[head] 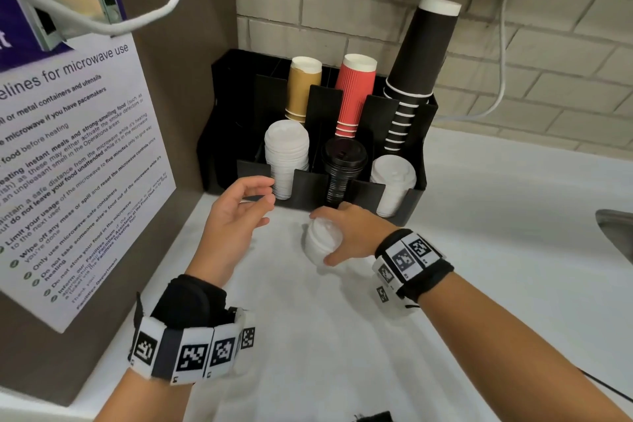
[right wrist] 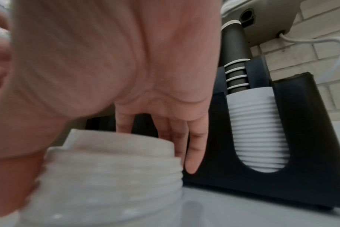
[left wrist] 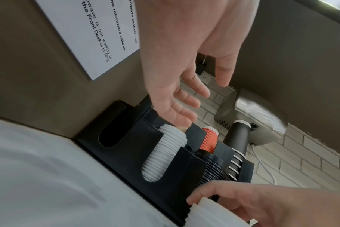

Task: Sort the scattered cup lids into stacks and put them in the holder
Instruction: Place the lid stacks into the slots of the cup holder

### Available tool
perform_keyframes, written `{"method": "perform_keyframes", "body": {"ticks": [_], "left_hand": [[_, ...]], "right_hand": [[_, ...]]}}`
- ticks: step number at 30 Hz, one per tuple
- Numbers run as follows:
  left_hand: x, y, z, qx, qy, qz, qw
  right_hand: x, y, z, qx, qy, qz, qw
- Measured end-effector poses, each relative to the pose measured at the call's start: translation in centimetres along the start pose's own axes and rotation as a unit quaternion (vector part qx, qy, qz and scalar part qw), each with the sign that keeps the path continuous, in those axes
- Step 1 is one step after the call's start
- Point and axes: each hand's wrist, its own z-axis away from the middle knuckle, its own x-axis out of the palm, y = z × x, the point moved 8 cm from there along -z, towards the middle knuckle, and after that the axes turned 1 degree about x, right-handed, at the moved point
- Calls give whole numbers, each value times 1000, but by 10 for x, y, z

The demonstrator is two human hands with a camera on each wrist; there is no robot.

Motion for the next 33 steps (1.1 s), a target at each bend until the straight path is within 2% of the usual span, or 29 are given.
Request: {"method": "perform_keyframes", "body": {"ticks": [5,7,9,13,18,23,27,33], "left_hand": [[11,3,2,-5,-26,-18,999],[24,3,4,-15,-75,-37,996],[40,4,8,-25,-127,-33,991],[56,12,13,0,-157,28,987],[58,18,14,14,-172,3,985],[61,15,14,10,-196,-4,981],[63,14,13,10,-187,-18,982],[66,13,12,15,-199,-11,980]], "right_hand": [[-39,-5,15,-32,96,-114,988],[-55,-14,27,-67,130,-218,965],[-64,-27,41,-94,136,-329,930],[-62,-43,58,-116,129,-441,880],[-60,-39,73,-111,131,-501,848],[-59,-35,79,-110,130,-527,832],[-56,-36,82,-110,130,-556,814],[-55,-34,82,-96,156,-561,807]]}}
